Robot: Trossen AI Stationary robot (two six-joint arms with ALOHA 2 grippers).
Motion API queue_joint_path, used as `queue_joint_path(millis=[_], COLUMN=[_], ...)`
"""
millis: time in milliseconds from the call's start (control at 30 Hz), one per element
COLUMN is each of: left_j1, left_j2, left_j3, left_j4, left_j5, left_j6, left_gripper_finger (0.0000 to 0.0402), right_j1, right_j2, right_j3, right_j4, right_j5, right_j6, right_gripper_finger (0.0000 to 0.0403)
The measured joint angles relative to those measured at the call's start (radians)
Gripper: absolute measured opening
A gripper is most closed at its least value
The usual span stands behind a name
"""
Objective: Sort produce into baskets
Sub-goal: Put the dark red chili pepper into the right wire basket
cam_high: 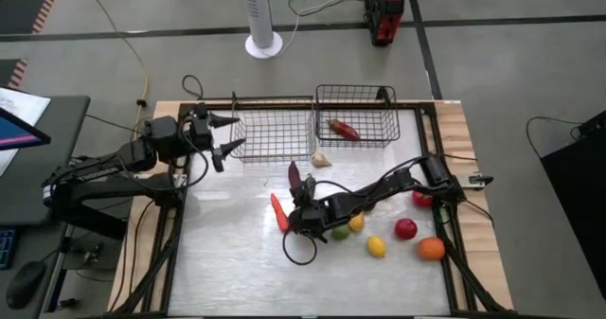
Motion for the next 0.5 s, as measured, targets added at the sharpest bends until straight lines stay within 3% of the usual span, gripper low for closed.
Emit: queue_joint_path(millis=[133, 500], left_j1=[0.0, 0.0], left_j2=[0.0, 0.0], left_j3=[0.0, 0.0], left_j4=[0.0, -0.002], left_j5=[0.0, 0.0], left_j6=[0.0, 0.0], left_gripper_finger=[0.0272, 0.0272], right_j1=[0.001, 0.001], right_j2=[0.0, -0.001], right_j3=[0.0, 0.0], right_j4=[-0.002, -0.036], right_j5=[0.07, 0.088], right_j6=[-0.023, -0.003], right_gripper_finger=[0.0146, 0.0137])
